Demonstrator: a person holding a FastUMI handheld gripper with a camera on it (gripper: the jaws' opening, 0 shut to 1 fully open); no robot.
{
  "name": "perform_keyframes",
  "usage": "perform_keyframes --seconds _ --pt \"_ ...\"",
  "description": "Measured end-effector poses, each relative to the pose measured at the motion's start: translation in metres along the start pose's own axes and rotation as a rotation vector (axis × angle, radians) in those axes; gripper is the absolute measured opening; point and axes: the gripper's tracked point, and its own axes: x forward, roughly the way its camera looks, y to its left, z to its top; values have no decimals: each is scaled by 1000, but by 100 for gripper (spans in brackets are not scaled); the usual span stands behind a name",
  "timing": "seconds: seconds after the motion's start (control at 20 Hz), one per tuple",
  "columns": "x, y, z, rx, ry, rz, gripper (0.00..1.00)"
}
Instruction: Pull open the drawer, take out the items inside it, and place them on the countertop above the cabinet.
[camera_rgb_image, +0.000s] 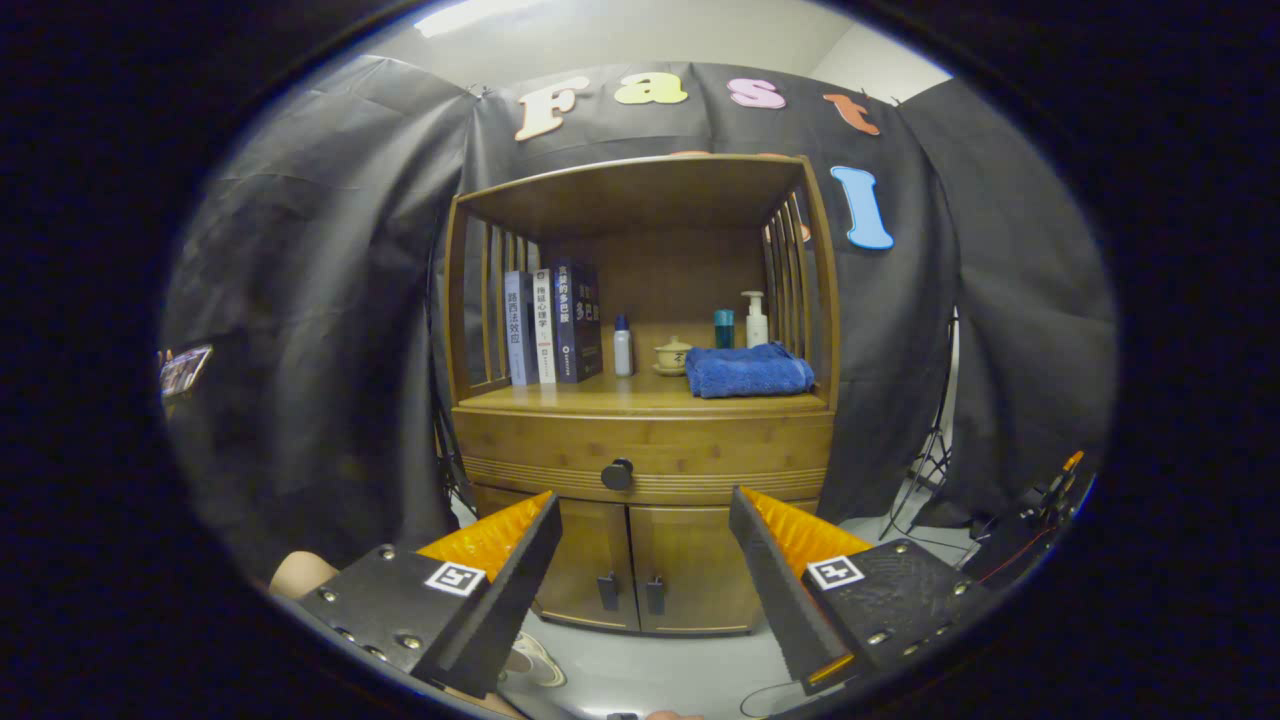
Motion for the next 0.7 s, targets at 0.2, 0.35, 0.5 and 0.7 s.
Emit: perform_keyframes --seconds 0.2,0.35,0.5,0.7 --pt "2 -3 -4 -10 4 -7 100" --pt "8 -6 -6 -21 -4 -13 100" --pt "28 -6 -6 -17 -9 -13 100" --pt "74 -1 0 -27 -30 -5 100"
